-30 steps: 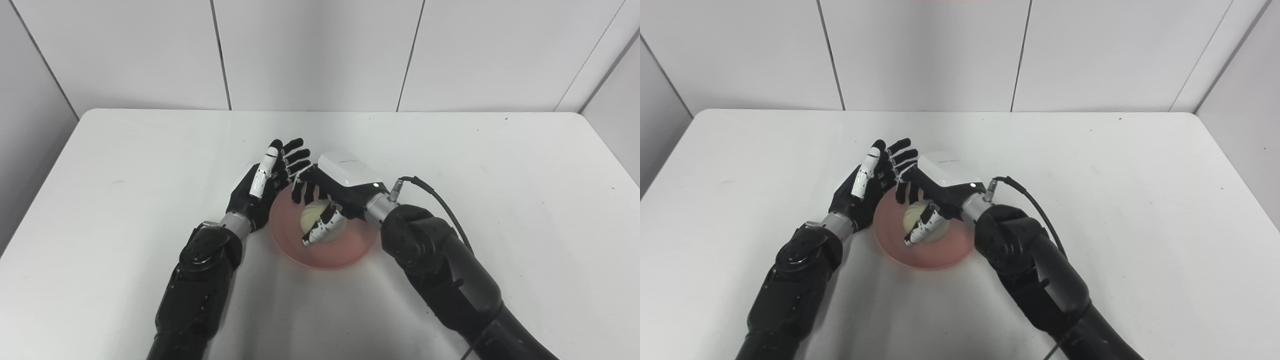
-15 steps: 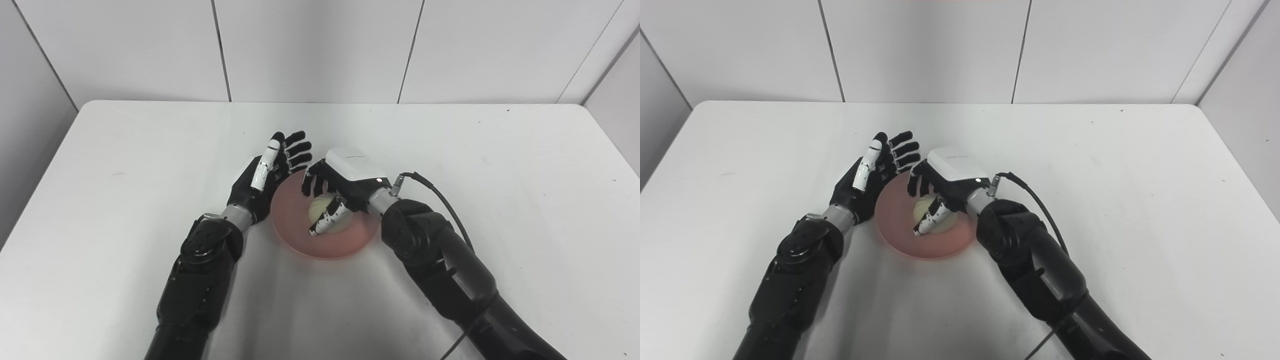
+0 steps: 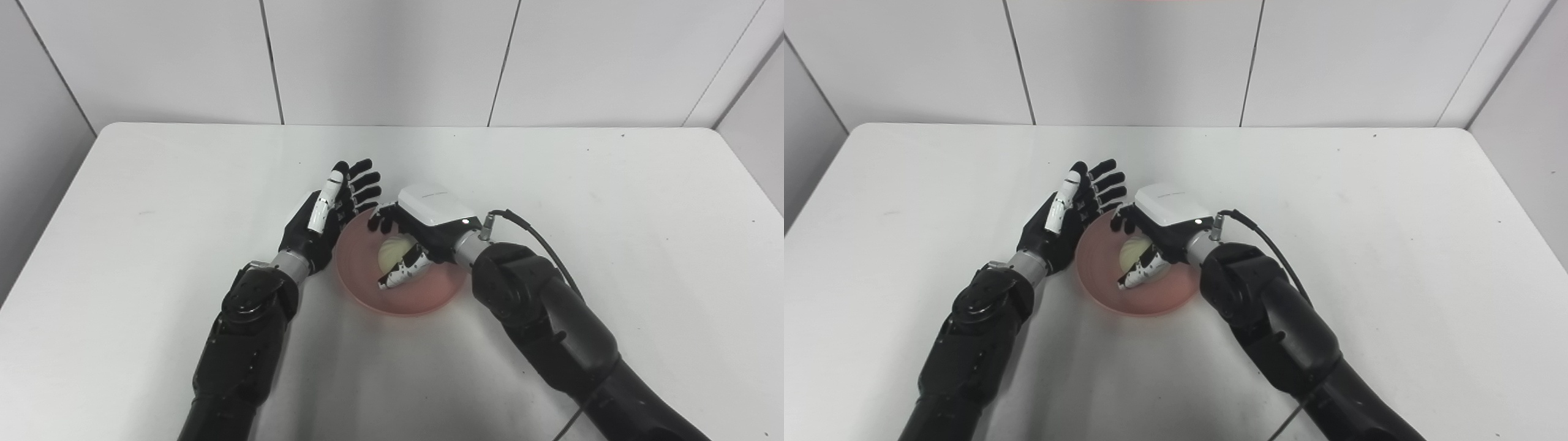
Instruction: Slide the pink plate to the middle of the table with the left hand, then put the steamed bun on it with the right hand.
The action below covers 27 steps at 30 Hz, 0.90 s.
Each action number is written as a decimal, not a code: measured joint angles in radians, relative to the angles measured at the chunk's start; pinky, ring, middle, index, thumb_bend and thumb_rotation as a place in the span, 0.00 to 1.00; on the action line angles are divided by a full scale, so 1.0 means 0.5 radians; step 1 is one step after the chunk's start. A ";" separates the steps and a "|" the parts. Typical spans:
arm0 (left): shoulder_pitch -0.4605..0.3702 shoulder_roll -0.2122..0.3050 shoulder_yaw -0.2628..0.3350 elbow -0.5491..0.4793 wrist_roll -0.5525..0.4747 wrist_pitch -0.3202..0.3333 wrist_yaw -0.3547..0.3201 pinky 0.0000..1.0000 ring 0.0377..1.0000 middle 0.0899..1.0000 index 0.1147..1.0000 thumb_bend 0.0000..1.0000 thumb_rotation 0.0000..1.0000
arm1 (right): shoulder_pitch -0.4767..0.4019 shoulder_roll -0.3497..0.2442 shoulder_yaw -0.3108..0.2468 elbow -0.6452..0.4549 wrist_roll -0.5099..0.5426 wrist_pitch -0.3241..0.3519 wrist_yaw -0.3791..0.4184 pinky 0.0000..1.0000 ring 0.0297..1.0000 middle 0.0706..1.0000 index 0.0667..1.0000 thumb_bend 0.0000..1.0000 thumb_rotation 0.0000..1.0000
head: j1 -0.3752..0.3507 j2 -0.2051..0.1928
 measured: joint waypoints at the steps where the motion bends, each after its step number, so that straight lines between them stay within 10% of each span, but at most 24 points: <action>1: 0.000 -0.007 0.008 -0.001 -0.001 0.005 0.007 0.83 0.86 0.84 0.79 0.47 1.00 | 0.000 0.001 -0.005 -0.021 -0.003 0.001 0.021 0.52 0.69 0.81 0.89 0.86 0.78 | 0.000 0.000; 16: -0.001 -0.016 0.021 -0.008 -0.001 0.028 -0.015 0.87 0.88 0.87 0.82 0.48 1.00 | 0.000 0.012 -0.127 -0.305 -0.005 0.087 0.311 0.56 0.76 0.89 0.99 0.88 0.95 | -0.009 -0.009; 27: 0.098 -0.033 0.051 -0.162 0.000 0.044 0.001 0.89 0.89 0.89 0.88 0.50 1.00 | 0.068 0.041 -0.300 -0.352 0.220 0.050 0.147 0.66 0.83 0.90 0.99 0.82 1.00 | -0.003 -0.018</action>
